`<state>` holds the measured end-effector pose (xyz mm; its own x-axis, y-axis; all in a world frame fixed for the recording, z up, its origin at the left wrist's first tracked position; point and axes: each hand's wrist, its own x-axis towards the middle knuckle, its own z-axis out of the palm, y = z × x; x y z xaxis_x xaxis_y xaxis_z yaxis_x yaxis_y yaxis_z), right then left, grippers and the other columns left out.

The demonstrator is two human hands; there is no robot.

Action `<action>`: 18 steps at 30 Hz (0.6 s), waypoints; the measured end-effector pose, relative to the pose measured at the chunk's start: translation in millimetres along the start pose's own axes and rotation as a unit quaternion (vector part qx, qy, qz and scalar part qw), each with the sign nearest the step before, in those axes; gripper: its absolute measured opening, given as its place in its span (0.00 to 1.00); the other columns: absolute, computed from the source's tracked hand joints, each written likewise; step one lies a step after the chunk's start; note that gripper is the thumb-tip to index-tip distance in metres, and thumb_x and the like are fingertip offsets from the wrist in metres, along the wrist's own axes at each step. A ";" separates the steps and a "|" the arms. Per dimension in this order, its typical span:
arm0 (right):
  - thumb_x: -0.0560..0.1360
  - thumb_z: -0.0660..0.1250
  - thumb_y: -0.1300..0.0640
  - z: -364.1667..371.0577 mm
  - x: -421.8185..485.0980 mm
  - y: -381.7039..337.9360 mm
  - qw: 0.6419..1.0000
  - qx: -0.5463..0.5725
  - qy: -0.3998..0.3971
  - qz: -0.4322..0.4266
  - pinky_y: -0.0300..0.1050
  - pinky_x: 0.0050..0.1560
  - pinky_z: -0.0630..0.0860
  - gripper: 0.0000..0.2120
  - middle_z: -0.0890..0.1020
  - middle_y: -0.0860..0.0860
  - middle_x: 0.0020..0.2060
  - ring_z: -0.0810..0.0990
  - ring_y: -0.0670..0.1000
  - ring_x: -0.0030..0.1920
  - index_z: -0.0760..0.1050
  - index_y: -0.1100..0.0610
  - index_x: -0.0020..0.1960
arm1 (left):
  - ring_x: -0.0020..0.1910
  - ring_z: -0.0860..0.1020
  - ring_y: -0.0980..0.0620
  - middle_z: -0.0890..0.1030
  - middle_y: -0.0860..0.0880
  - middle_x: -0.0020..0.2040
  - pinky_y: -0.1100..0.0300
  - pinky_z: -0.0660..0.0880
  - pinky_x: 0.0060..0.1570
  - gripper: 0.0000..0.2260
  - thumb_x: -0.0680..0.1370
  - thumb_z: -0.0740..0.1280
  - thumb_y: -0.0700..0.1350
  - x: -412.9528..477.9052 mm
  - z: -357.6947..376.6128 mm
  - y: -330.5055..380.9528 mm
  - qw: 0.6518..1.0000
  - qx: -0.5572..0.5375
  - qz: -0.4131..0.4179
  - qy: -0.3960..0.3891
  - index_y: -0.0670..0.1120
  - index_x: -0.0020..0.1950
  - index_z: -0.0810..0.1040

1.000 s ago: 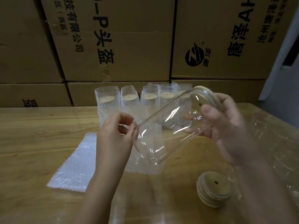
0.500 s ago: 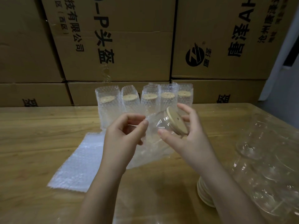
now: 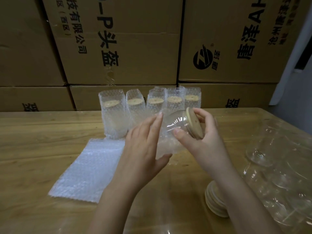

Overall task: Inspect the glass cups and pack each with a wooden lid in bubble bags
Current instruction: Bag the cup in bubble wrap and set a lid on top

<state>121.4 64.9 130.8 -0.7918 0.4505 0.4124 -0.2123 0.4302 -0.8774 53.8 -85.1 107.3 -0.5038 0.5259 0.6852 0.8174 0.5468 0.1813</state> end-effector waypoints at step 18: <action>0.59 0.55 0.26 0.5 1.2 5.8 0.922 -0.369 -0.119 0.000 0.46 0.46 0.52 0.26 0.69 0.34 0.48 0.61 0.44 0.51 0.63 0.39 0.50 | 0.68 0.64 0.71 0.67 0.65 0.69 0.76 0.63 0.62 0.40 0.68 0.73 0.57 -3.2 6.3 3.6 0.941 -0.299 -0.085 -0.130 0.63 0.74 0.54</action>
<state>118.9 67.6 126.1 -0.9138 0.3035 0.2700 0.1656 0.8853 -0.4345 56.6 -80.6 101.3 -0.6301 0.6472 0.4290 0.6902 0.2135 0.6914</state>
